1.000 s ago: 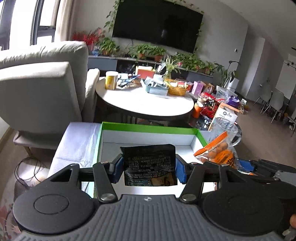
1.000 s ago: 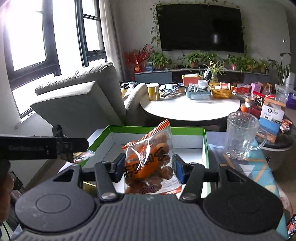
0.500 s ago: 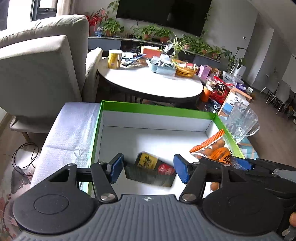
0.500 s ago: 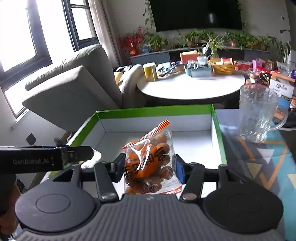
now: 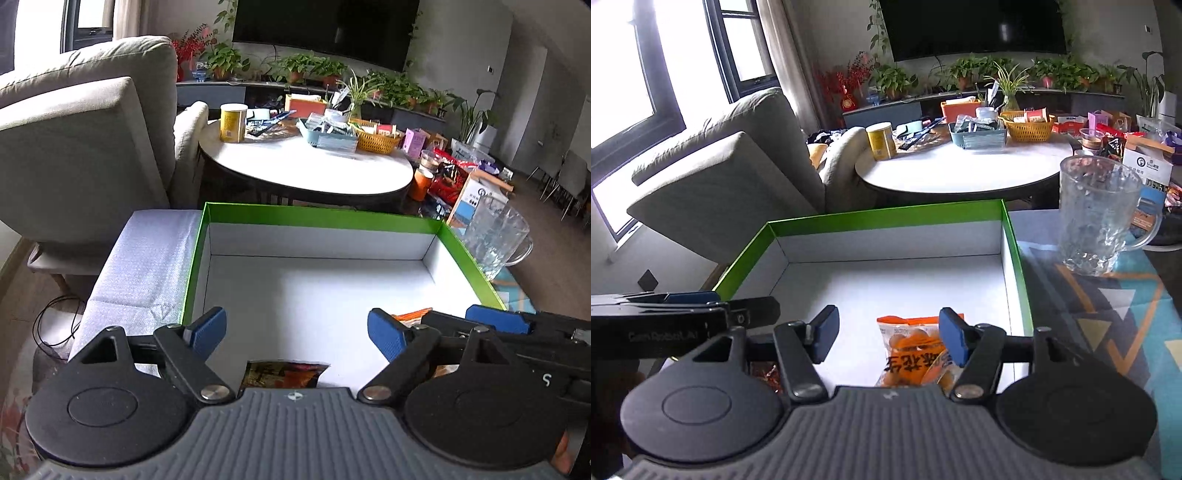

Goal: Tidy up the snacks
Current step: 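Move both tools back from the box to the snack pile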

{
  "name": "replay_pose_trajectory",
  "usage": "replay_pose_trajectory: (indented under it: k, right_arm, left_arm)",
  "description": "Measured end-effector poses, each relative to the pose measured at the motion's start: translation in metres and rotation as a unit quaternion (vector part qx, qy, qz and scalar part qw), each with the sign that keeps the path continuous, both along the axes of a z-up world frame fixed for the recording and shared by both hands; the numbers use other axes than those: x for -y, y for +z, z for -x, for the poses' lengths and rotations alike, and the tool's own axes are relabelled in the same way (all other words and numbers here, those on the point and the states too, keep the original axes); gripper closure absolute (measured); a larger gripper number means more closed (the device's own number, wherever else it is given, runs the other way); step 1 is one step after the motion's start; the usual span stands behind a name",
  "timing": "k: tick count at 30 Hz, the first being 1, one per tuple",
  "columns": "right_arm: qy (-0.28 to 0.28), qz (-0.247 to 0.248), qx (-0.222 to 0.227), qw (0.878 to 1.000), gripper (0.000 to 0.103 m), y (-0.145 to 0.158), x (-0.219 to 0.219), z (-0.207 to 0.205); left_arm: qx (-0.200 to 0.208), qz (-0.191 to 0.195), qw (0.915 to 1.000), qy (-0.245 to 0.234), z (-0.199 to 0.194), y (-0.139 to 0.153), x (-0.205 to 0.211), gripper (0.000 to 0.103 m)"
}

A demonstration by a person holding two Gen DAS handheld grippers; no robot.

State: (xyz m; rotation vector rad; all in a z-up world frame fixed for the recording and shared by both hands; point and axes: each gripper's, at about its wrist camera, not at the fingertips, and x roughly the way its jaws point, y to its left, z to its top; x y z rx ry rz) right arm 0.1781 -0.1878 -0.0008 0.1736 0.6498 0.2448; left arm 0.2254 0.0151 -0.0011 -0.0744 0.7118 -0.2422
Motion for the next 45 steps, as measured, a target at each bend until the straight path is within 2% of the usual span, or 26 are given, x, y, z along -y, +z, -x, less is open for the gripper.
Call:
replay_pose_trajectory:
  k: [5,11,16,22,33,40,45]
  right_arm:
    - [0.004,0.005,0.021,1.000,0.073,0.014,0.000,0.016]
    - [0.006,0.024,0.054,0.998,0.073,0.030,0.000,0.040]
    - [0.004,0.025,0.064,0.998,0.072,0.037,0.004,0.061]
    - [0.007,0.032,0.069,0.997,0.070,0.040,0.004,0.090]
    - [0.039,0.060,0.079,0.994,0.066,0.035,-0.004,0.135]
    - [0.063,0.072,0.069,0.993,0.065,0.025,-0.014,0.151]
    - [0.102,0.083,0.066,0.989,0.065,0.014,-0.022,0.166]
  left_arm:
    - [0.009,-0.002,0.9999,0.004,0.016,0.013,0.000,0.021]
    - [0.021,0.012,0.9997,0.006,0.040,0.030,-0.006,0.021]
    - [0.033,0.016,0.9992,0.018,0.063,0.041,-0.017,0.021]
    - [0.029,0.021,0.9991,0.022,0.092,0.044,-0.028,0.021]
    - [0.006,0.015,0.9989,0.044,0.137,0.026,-0.058,0.021]
    - [-0.025,0.019,0.9980,0.055,0.152,0.001,-0.071,0.021]
    - [-0.045,0.019,0.9976,0.050,0.158,-0.020,-0.077,0.021]
